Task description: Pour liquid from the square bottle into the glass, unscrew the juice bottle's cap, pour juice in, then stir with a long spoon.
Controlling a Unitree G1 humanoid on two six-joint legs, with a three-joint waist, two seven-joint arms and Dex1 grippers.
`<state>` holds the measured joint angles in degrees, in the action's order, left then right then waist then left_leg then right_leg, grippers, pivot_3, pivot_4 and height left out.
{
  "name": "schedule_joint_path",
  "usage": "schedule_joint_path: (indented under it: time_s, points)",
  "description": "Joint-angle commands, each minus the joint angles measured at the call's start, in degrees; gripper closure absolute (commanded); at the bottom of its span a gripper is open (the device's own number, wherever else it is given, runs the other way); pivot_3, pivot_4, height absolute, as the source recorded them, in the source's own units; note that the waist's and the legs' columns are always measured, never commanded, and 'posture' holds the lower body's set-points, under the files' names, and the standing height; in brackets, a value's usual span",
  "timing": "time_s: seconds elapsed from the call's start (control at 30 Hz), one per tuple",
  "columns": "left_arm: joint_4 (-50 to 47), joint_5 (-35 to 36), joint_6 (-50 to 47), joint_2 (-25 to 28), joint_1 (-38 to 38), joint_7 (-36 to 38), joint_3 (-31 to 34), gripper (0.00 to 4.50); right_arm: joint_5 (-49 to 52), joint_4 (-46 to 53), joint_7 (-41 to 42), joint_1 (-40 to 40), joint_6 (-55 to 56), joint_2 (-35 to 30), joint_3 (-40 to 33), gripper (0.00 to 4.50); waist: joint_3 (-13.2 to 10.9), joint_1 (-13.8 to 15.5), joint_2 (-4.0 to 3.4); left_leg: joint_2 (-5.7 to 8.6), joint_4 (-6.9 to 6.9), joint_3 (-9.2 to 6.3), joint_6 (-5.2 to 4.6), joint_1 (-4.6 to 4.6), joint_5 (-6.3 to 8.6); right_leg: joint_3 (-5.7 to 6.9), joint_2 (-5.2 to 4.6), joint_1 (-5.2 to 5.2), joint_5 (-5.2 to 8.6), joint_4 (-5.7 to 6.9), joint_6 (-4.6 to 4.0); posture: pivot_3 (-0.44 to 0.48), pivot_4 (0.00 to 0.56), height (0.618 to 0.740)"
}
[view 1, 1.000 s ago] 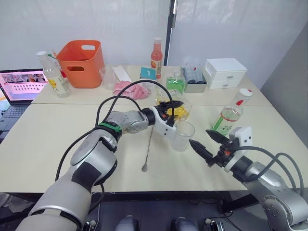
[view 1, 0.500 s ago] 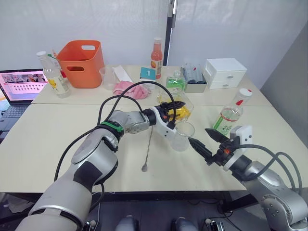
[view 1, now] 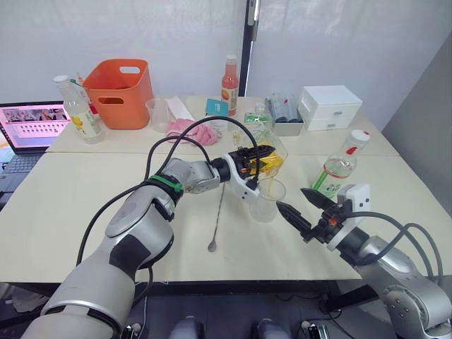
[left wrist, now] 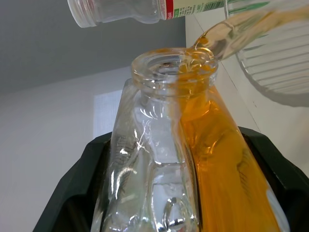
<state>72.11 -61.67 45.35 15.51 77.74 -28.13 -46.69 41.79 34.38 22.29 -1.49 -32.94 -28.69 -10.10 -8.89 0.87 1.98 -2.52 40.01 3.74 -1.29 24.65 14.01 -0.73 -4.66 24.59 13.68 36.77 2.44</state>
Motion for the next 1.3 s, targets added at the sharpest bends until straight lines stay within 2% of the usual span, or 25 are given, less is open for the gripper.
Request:
schedule_joint_path:
  time_s: [0.03,0.37,0.83,0.93,1.1,1.3]
  points:
    - [-1.4,1.3,-0.9,-0.3,4.0,-2.8,1.3,1.70,0.9,2.3,-0.2,-0.3,0.2,0.1,-1.0,0.00,0.0,0.0,0.00,0.00,0.01,0.00,0.00,0.00,0.00,0.00,0.00,0.00,0.00,0.00,0.00,0.000,0.150,0.715]
    - [-1.3,1.3,-0.8,-0.3,4.0,-2.7,1.1,1.70,0.7,2.3,-0.1,-0.2,0.4,0.1,-1.0,0.00,0.0,0.0,0.00,0.00,0.03,0.00,0.00,0.00,0.00,0.00,0.00,0.00,0.00,0.02,0.00,0.000,0.150,0.715]
    - [-0.4,7.9,3.2,-0.7,2.1,5.9,4.8,1.70,0.2,1.6,-0.2,-0.4,0.6,0.4,-1.0,0.00,0.0,0.0,0.00,0.00,0.06,0.00,0.00,0.00,0.00,0.00,0.00,0.00,0.00,0.04,0.00,0.000,0.150,0.715]
    - [0.1,11.4,4.6,-0.7,1.8,10.5,7.2,1.70,0.2,1.3,-0.3,-0.5,0.6,0.5,-1.1,0.00,0.0,0.0,0.00,0.00,0.07,0.00,0.00,0.00,0.00,0.00,0.00,0.00,0.00,0.05,0.00,0.000,0.150,0.715]
    - [0.7,20.3,7.1,-0.9,0.6,23.7,13.4,1.70,0.9,0.6,-0.4,-1.2,0.4,0.7,-1.6,0.00,0.0,-0.1,0.00,0.00,0.09,0.00,0.00,0.00,0.00,0.00,0.00,0.00,0.00,0.08,0.00,0.000,0.150,0.715]
    - [-0.7,39.8,2.6,-2.6,-1.3,48.7,27.4,1.70,1.0,-0.8,0.0,-2.4,0.3,0.7,-1.8,0.00,0.0,-0.1,-0.01,-0.01,0.22,0.01,0.00,0.01,0.00,0.00,0.00,0.00,0.00,0.24,-0.01,0.000,0.150,0.715]
